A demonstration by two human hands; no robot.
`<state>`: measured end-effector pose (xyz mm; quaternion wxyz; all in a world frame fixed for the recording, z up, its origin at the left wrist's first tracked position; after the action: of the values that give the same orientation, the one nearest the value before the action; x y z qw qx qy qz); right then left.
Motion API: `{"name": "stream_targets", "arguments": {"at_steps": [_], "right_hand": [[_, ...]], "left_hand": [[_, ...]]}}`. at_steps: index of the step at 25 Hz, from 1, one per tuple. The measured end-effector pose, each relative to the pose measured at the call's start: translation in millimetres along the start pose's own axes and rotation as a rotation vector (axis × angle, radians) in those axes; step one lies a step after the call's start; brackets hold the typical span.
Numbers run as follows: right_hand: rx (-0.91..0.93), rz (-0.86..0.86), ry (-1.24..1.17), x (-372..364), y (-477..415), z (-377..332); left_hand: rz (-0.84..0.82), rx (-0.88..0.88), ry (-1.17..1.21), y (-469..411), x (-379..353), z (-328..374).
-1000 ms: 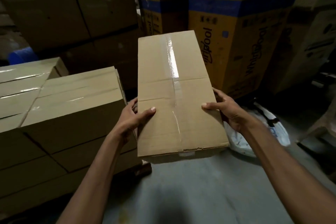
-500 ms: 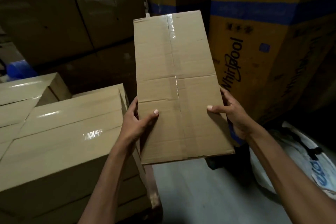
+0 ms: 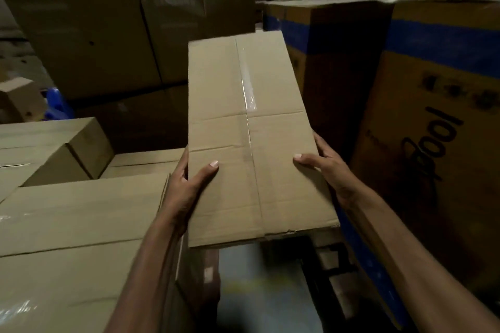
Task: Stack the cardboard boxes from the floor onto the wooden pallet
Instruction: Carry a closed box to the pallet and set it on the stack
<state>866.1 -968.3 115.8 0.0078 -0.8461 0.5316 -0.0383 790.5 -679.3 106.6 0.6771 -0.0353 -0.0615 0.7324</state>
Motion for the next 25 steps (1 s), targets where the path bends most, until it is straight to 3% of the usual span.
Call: {"name": "stream_targets", "arguments": {"at_steps": [8, 15, 21, 25], "right_hand": [[0.004, -0.297, -0.035, 35.7, -220.4, -8.2], [-0.008, -0.405, -0.038, -3.4, -386.4, 9.6], [0.055, -0.621, 0.059, -55.0, -505.9, -28.0], [0.026, -0.647, 0.058, -84.1, -589.1, -39.2]], "left_hand": [[0.189, 0.093, 0.100, -147.3, 27.4, -8.2], [0.298, 0.130, 0.059, -251.1, 116.9, -26.0], [0.435, 0.094, -0.019, -333.1, 194.5, -23.9], [0.451, 0.102, -0.085, -371.7, 243.0, -22.6]]}}
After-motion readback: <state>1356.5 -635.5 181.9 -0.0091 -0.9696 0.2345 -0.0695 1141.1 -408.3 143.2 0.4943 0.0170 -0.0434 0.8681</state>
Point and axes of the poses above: each hand's wrist, its own y-axis away from the middle knuckle, its own x-axis out of the back of the hand, z = x × y, the point moved 1 cm from there along -y, towards the middle knuckle, and after that the axes turned 11 degrees about -z, right-handed, at the moved point
